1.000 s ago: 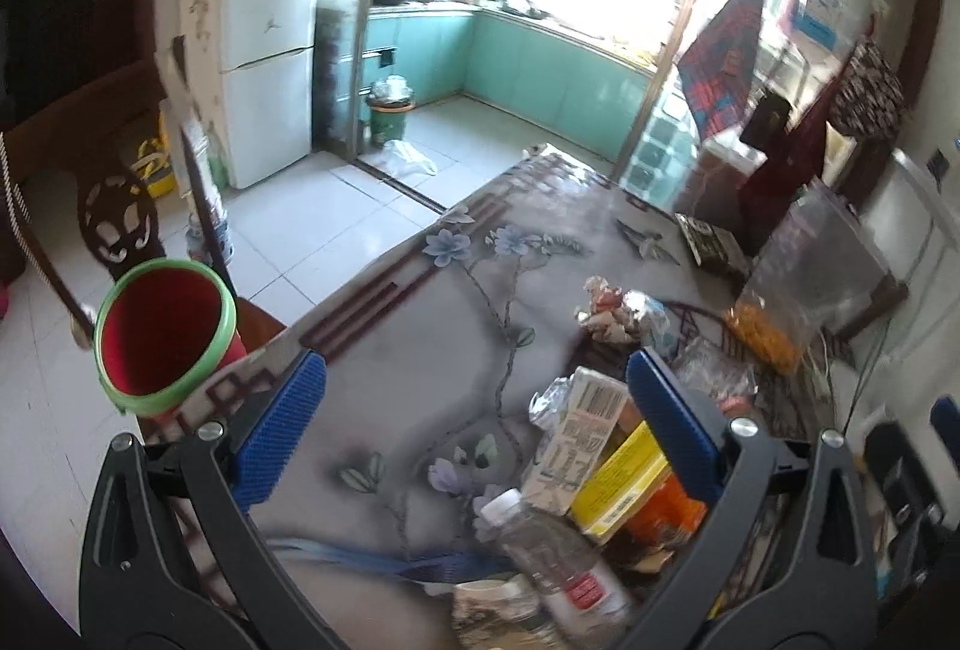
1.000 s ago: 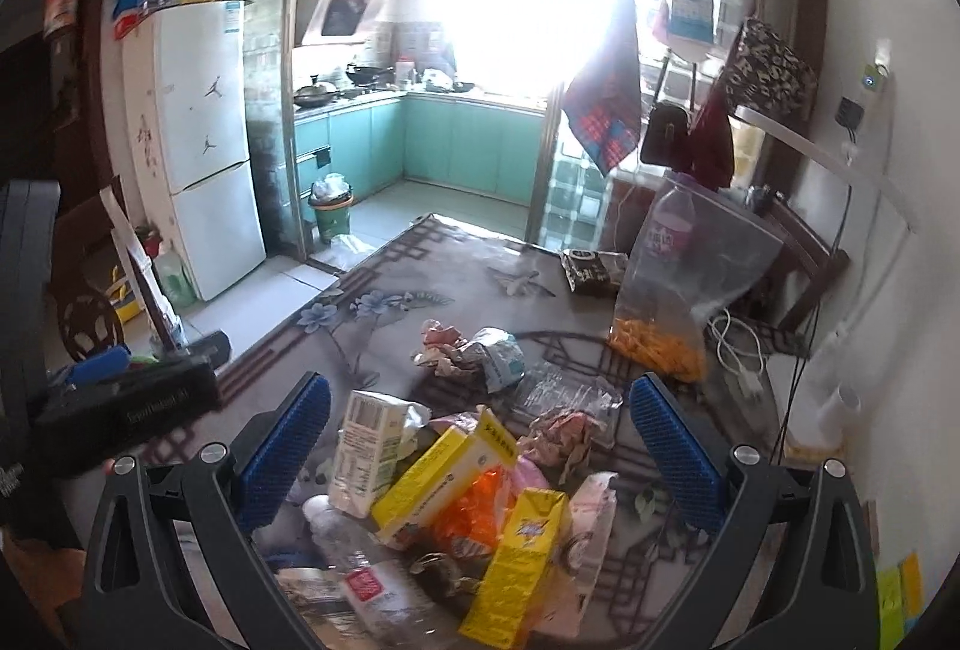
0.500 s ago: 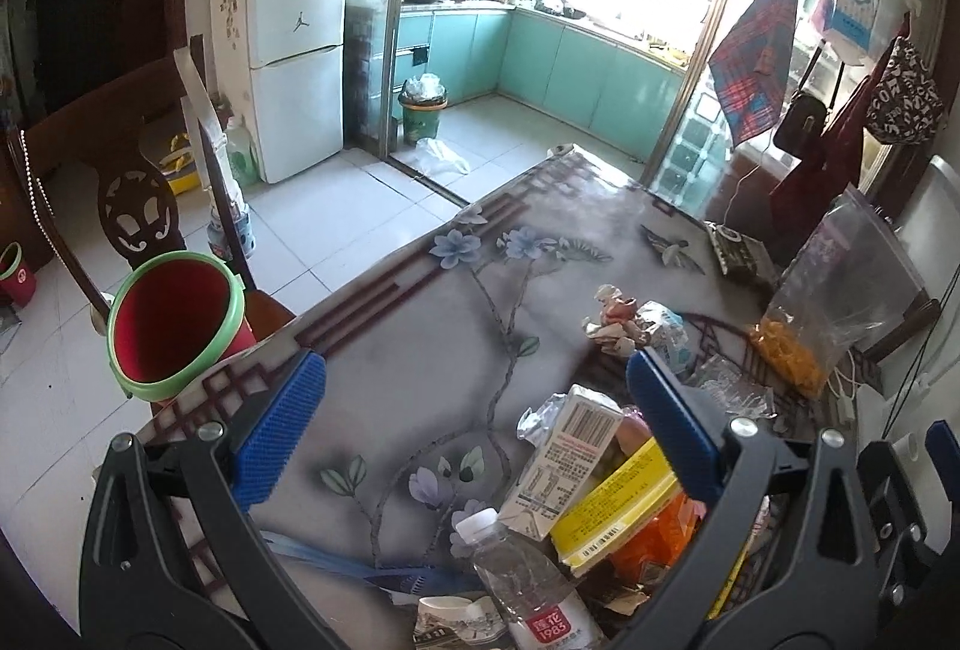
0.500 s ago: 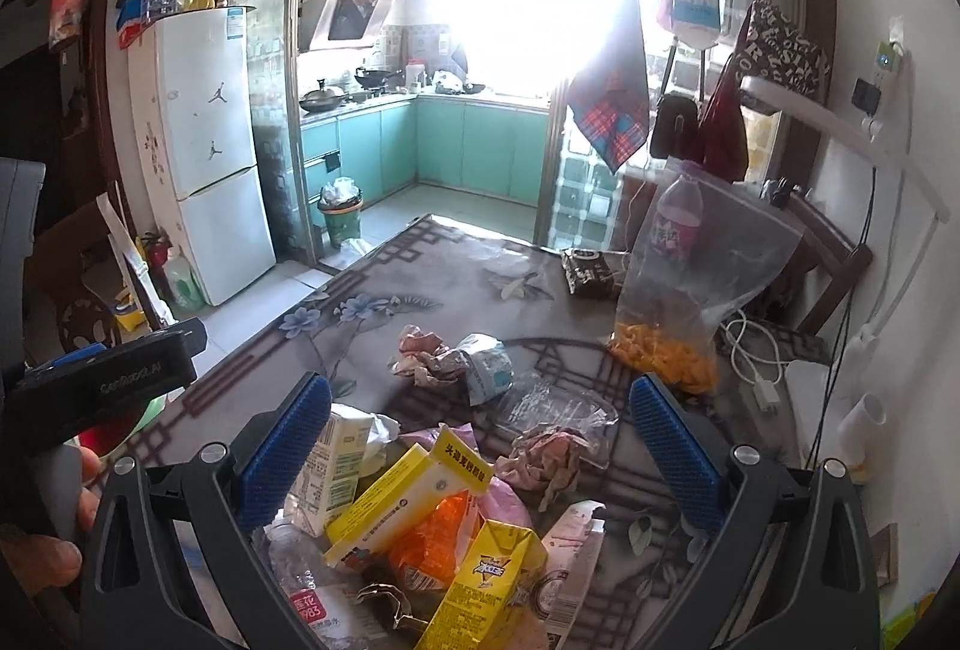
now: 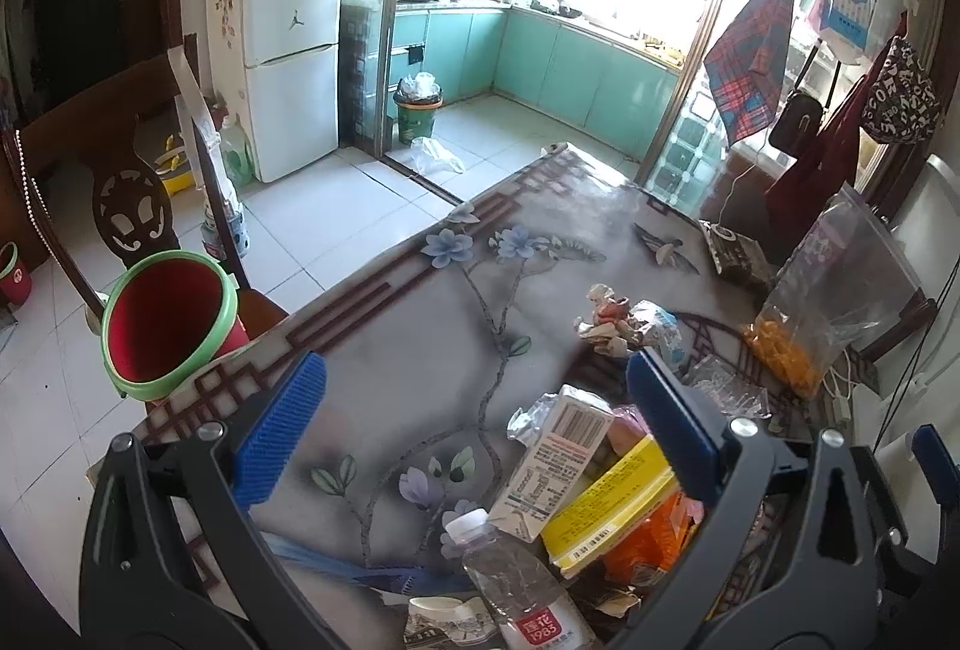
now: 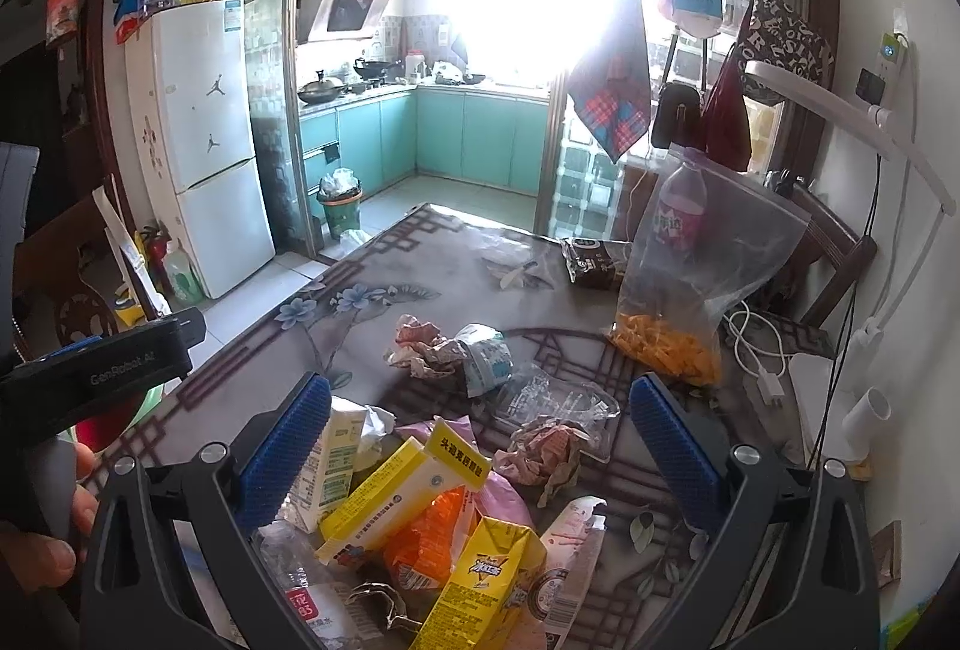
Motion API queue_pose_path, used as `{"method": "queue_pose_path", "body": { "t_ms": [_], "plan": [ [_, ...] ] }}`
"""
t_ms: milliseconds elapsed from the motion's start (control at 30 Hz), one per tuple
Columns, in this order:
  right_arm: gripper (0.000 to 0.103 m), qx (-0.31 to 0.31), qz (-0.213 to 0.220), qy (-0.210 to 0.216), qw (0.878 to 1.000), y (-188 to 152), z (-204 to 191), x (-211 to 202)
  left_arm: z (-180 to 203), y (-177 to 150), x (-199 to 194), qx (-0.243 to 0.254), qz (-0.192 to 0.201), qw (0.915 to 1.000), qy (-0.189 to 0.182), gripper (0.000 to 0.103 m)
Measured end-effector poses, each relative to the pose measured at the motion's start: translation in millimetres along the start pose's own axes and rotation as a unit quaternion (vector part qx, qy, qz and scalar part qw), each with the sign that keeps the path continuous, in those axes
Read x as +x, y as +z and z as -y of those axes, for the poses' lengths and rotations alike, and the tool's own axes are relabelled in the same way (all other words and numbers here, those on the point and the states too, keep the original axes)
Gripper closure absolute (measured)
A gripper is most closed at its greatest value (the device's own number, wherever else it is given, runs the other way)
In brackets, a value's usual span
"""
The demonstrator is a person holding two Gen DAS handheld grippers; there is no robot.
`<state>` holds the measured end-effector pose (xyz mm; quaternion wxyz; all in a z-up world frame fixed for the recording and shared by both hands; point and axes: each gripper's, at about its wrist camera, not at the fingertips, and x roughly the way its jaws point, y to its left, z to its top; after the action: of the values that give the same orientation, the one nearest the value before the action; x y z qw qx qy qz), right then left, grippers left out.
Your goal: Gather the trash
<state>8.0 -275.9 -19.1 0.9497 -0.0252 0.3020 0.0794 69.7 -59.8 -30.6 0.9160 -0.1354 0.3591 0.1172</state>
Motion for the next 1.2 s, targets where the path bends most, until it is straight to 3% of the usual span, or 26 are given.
{"method": "queue_pose_path", "body": {
  "t_ms": [333,533,767,1200],
  "plan": [
    [0.007,0.041,-0.049,0.033,0.997,-1,-9,-5,-28,-2,-25,0.009,0.001,1.0,-0.002,0.004],
    [0.007,0.048,-0.048,0.001,0.998,1,-24,-22,-50,-1,-34,0.015,-0.001,0.9997,-0.019,0.004],
    [0.007,0.049,-0.053,-0.047,0.996,4,-45,-36,-66,3,-41,0.057,0.011,0.9973,-0.045,0.004],
    [0.007,0.084,-0.073,-0.092,0.99,1,-85,-46,-95,7,-42,0.114,0.003,0.9885,-0.099,0.004]
  ]
}}
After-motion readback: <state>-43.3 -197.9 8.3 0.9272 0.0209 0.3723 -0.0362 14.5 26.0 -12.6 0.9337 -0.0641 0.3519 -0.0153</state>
